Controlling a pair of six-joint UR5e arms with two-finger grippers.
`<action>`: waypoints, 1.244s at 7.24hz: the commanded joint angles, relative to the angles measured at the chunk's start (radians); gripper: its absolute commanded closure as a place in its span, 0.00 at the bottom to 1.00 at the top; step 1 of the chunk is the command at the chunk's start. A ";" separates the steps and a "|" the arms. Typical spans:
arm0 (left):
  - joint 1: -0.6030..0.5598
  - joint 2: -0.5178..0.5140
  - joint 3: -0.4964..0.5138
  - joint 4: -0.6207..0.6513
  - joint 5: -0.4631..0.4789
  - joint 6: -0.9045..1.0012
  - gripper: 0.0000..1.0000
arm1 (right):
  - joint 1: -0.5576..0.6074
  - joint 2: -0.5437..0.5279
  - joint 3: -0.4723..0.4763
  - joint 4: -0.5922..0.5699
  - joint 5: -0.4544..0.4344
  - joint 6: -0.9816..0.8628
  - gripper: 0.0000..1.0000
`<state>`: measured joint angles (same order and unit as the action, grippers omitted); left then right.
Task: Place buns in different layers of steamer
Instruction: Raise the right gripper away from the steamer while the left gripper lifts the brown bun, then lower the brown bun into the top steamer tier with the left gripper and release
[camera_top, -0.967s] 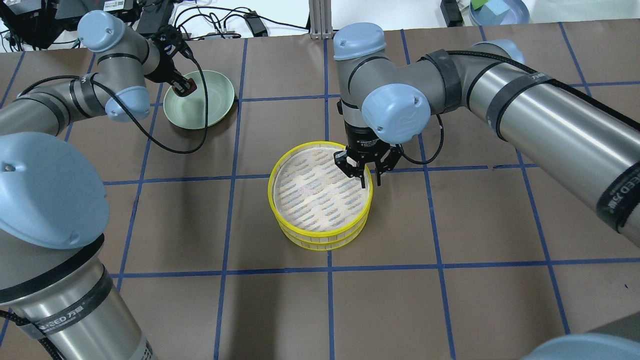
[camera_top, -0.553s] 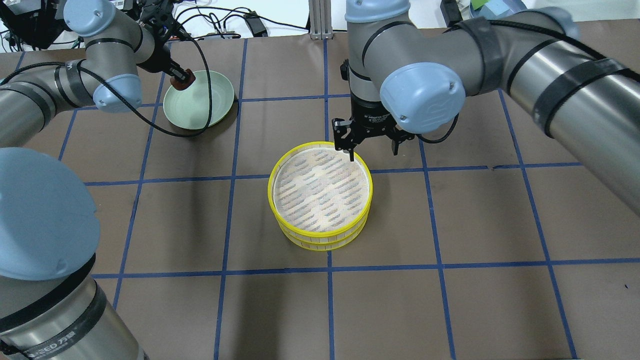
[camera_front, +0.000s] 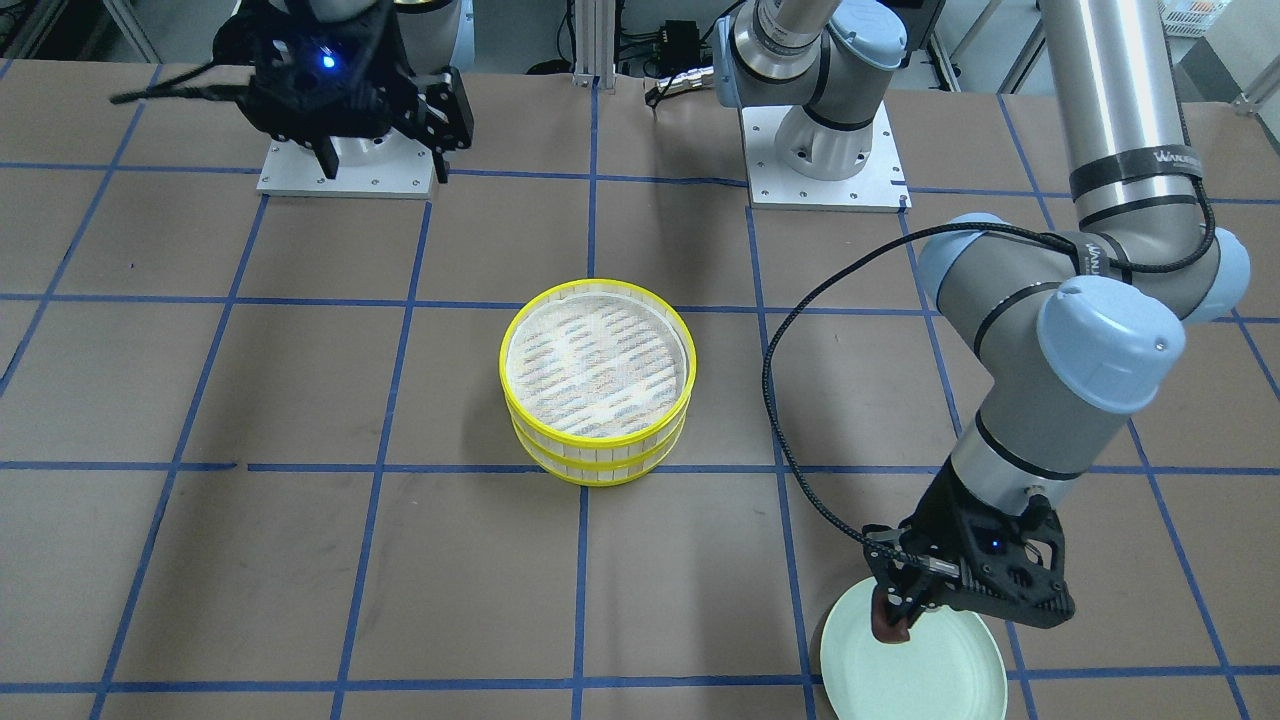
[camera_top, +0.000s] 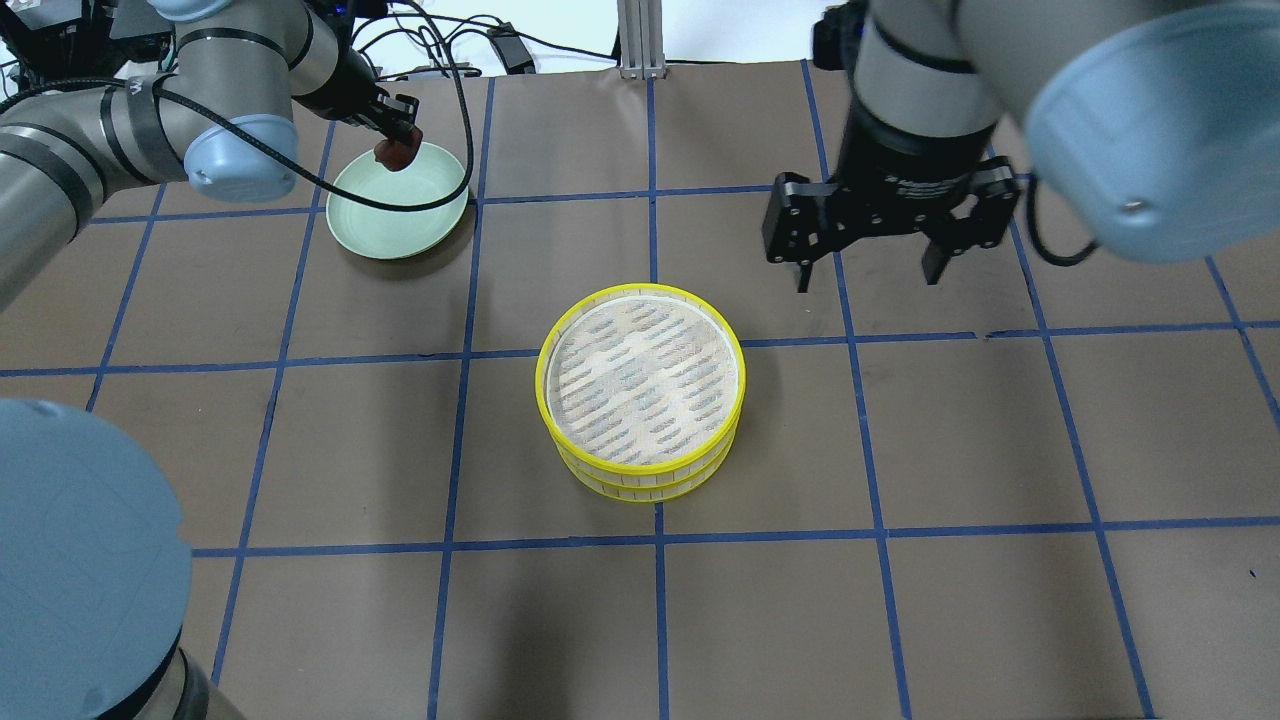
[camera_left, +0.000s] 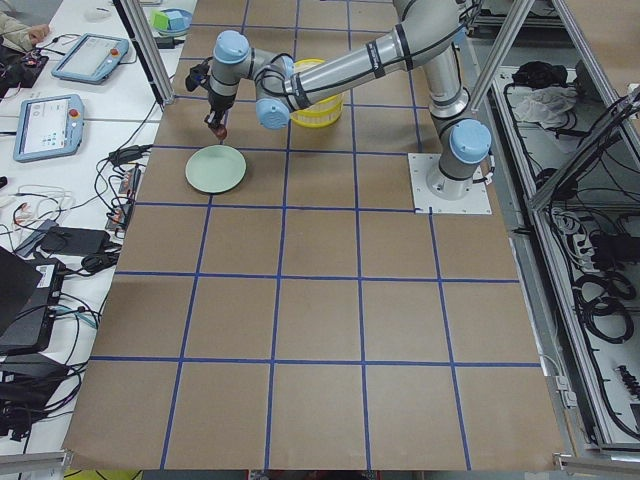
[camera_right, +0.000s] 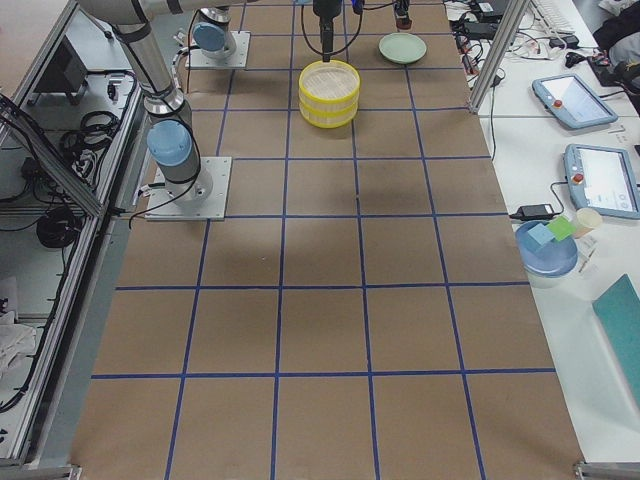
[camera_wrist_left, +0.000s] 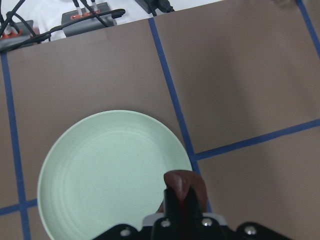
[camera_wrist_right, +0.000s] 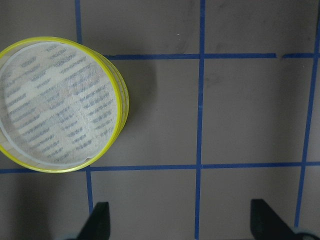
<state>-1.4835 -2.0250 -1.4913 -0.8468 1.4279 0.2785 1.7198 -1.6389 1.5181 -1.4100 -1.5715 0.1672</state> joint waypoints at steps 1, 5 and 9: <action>-0.099 0.063 -0.026 -0.078 0.020 -0.269 1.00 | -0.052 -0.030 -0.012 -0.022 0.054 -0.081 0.00; -0.328 0.158 -0.038 -0.363 0.011 -0.872 1.00 | -0.060 -0.032 0.016 -0.044 -0.038 -0.087 0.00; -0.385 0.181 -0.164 -0.383 -0.043 -1.088 0.40 | -0.060 -0.030 0.016 -0.064 -0.035 -0.084 0.00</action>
<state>-1.8633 -1.8522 -1.6238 -1.2267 1.3971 -0.7742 1.6590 -1.6693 1.5339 -1.4790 -1.6085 0.0817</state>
